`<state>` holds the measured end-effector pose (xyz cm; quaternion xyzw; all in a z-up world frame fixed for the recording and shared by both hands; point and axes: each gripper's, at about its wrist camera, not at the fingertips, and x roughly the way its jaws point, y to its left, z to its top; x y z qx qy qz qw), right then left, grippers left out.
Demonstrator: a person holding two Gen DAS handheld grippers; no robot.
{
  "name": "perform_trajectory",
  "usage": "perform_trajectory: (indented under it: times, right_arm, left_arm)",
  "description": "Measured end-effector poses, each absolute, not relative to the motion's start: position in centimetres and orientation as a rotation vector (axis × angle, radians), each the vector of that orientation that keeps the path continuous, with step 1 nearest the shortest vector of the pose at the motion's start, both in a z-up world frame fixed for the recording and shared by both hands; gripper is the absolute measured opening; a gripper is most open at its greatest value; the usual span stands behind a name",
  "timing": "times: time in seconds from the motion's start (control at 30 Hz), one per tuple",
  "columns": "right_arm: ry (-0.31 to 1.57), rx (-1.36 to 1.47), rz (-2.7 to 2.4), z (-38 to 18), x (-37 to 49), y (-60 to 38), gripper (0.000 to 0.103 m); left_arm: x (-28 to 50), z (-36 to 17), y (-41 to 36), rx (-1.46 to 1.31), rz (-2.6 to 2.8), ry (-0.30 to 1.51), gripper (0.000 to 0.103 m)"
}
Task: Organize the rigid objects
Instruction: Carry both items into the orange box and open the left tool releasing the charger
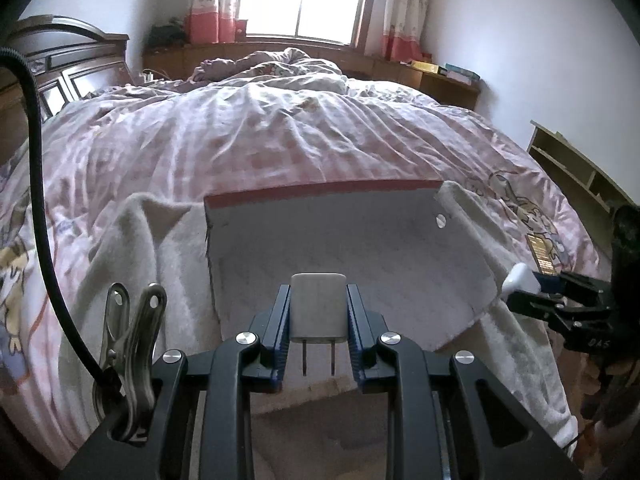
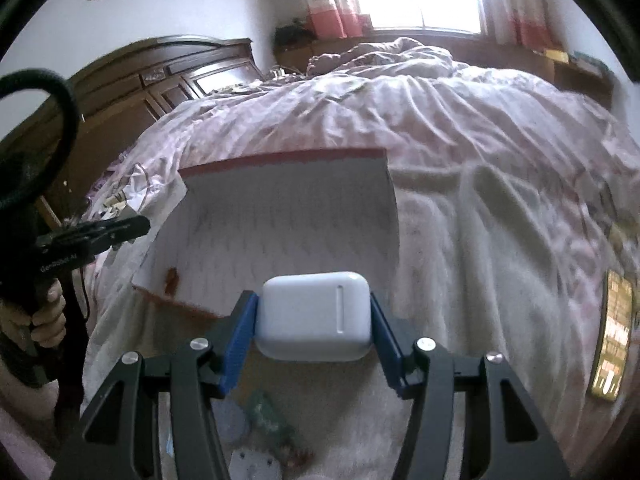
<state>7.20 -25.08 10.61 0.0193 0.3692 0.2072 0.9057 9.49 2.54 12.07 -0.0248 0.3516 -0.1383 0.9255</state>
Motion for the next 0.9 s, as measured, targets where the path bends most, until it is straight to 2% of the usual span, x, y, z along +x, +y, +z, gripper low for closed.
perform_trajectory:
  times: [0.3, 0.9]
  right_arm:
    - [0.9, 0.006, 0.45, 10.1, 14.8, -21.8, 0.059]
    - [1.01, -0.098, 0.471, 6.6, 20.4, -18.0, 0.059]
  left_arm:
    - [16.0, 10.5, 0.8, -0.028, -0.297, 0.897, 0.025]
    - [19.9, 6.2, 0.4, 0.035, -0.254, 0.996, 0.025]
